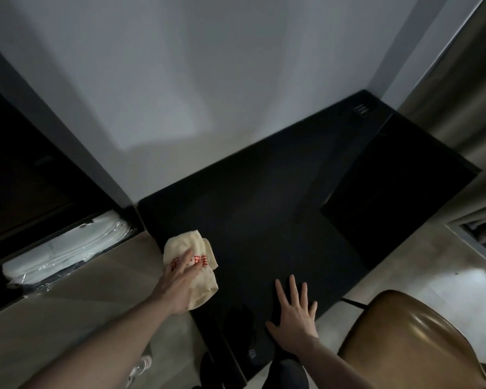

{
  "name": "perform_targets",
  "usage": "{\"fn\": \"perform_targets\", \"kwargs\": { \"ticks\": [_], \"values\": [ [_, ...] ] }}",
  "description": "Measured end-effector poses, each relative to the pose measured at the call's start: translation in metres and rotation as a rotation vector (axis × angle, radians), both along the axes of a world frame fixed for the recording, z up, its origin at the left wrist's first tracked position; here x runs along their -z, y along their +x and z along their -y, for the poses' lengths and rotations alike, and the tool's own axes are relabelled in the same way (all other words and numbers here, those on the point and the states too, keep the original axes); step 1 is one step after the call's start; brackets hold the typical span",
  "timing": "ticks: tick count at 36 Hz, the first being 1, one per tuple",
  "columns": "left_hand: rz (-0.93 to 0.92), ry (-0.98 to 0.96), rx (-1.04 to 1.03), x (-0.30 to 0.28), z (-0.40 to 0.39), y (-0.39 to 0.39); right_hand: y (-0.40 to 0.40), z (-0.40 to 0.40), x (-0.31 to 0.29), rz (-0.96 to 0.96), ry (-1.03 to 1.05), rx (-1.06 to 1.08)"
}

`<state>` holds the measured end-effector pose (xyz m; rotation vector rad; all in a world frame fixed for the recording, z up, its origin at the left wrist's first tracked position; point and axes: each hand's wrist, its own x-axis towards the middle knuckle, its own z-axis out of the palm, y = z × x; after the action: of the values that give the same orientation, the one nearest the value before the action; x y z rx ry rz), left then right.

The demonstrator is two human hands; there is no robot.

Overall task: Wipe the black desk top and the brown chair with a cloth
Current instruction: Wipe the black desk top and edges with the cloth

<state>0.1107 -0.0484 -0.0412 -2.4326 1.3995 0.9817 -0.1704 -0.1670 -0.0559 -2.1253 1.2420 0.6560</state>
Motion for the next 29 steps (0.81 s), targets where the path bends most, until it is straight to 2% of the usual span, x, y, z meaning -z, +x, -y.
{"fn": "perform_targets", "kwargs": {
  "ticks": [5,14,21,26,29],
  "values": [
    [0.048,0.055,-0.047,0.011,0.038,-0.017,-0.018,0.040,0.001,0.002,-0.017,-0.062],
    [-0.030,0.041,-0.199,0.027,0.147,-0.056,-0.038,0.140,0.005,0.014,-0.050,-0.139],
    [-0.119,0.052,-0.158,0.013,0.236,-0.082,-0.047,0.216,-0.005,-0.002,0.007,-0.170],
    [-0.226,-0.001,-0.221,0.023,0.238,-0.083,-0.066,0.247,-0.012,-0.086,0.052,-0.218],
    [-0.247,-0.134,-0.313,0.015,0.210,-0.095,-0.065,0.251,-0.018,-0.100,0.082,-0.239]
  ]
}}
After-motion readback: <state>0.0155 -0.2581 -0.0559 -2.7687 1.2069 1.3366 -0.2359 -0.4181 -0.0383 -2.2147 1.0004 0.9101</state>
